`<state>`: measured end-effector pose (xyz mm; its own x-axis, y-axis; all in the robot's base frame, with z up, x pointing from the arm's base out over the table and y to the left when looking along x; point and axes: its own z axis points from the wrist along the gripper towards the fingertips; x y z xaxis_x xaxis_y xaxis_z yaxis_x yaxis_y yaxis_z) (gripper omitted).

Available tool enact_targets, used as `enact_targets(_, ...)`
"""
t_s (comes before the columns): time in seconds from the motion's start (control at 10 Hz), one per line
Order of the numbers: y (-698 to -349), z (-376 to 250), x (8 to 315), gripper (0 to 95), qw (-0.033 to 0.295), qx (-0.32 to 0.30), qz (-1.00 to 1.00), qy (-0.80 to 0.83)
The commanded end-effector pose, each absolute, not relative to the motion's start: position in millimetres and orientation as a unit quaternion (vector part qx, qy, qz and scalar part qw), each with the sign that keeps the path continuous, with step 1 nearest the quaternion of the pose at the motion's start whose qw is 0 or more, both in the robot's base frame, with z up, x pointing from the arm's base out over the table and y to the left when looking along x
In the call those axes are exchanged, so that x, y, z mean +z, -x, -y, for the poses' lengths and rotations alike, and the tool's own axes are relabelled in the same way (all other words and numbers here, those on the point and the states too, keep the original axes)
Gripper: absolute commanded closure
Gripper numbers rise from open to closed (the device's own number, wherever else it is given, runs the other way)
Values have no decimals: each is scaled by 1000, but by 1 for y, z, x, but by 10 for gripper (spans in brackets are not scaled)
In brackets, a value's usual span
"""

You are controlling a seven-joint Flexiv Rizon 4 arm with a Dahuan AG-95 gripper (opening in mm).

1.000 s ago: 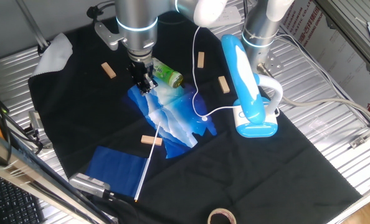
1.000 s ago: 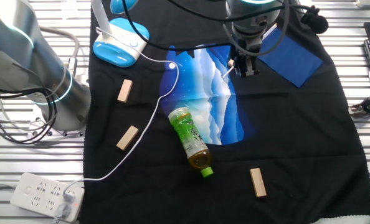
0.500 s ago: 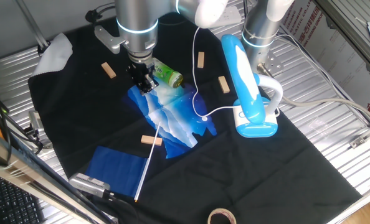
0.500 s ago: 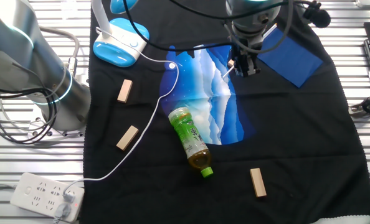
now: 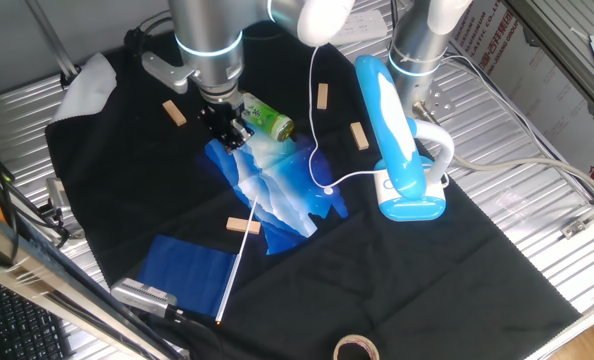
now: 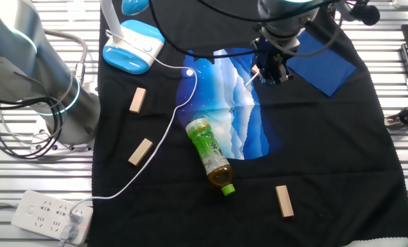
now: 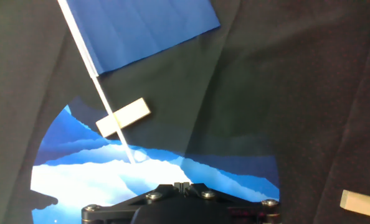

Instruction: Wave the flag

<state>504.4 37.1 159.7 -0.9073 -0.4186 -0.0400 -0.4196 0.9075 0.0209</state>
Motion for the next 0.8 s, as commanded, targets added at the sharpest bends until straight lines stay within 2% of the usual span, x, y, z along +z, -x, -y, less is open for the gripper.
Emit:
enact_targets(0.1,-504,-37,160,950,14,8,-977,212)
enact_targets(0.8,-509,-43,153,950,13,12,-972,234)
